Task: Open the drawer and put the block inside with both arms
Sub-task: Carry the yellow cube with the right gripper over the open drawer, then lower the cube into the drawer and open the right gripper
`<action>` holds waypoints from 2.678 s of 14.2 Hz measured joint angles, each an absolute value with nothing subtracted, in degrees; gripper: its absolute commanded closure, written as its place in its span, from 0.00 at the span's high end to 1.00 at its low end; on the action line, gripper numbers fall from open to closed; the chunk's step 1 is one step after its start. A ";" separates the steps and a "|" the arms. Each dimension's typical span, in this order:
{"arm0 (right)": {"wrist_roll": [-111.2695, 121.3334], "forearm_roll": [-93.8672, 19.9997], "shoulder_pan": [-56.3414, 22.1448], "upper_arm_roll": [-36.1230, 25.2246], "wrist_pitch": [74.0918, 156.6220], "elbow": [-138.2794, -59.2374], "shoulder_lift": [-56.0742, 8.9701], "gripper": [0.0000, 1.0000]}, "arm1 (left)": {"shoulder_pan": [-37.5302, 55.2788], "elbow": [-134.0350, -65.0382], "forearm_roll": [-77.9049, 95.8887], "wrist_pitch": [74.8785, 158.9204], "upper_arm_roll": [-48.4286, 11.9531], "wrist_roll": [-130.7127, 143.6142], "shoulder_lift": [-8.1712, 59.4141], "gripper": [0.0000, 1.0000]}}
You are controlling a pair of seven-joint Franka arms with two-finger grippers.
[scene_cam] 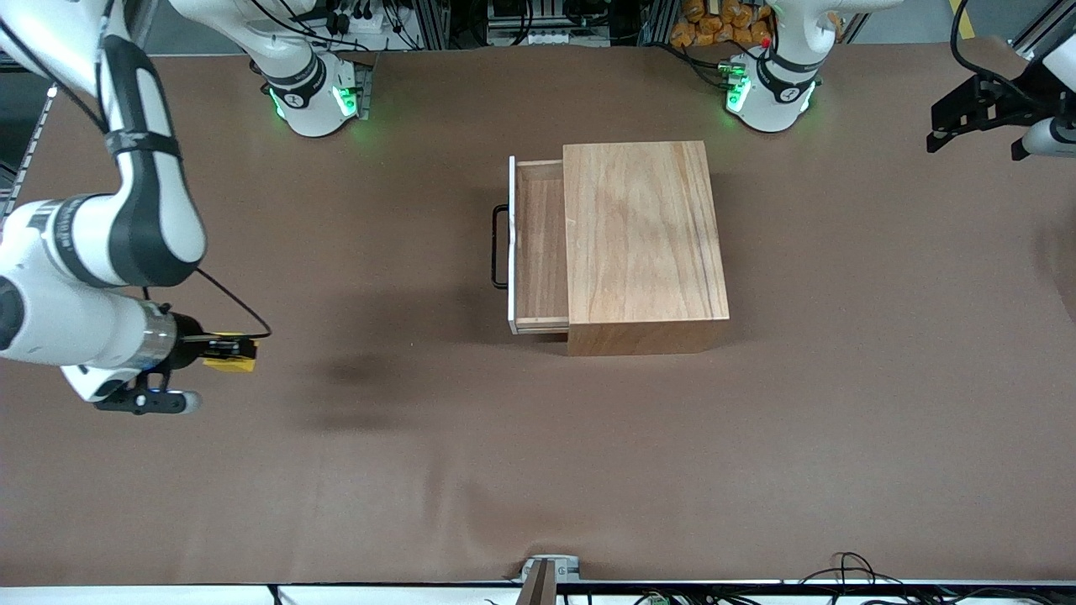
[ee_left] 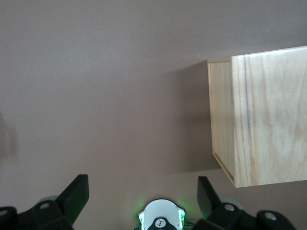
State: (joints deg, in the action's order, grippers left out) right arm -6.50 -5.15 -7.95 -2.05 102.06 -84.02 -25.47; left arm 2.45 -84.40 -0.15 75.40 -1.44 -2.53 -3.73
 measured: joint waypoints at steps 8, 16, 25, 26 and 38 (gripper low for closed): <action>-24.06 -6.50 -31.14 -1.65 100.26 -83.66 -24.08 0.00 | 1.80 -84.85 -0.14 75.91 -0.03 -2.64 -2.77 1.00; -32.18 -11.90 -43.80 -1.83 109.04 -84.04 -27.99 0.04 | 1.75 -84.85 -0.14 78.65 0.04 -0.35 -2.76 1.00; -35.53 -12.32 -45.78 -1.91 111.69 -83.98 -30.62 0.12 | 1.75 -84.89 -0.14 78.65 -0.05 0.11 -2.76 1.00; -36.03 -12.32 -45.85 -1.91 111.69 -84.00 -30.69 0.26 | 1.75 -84.91 -0.14 78.65 -0.06 0.11 -2.76 1.00; -39.37 -12.28 -46.64 -2.21 112.18 -83.97 -30.90 1.00 | 1.75 -85.19 -0.14 78.64 -0.08 0.01 -2.76 1.00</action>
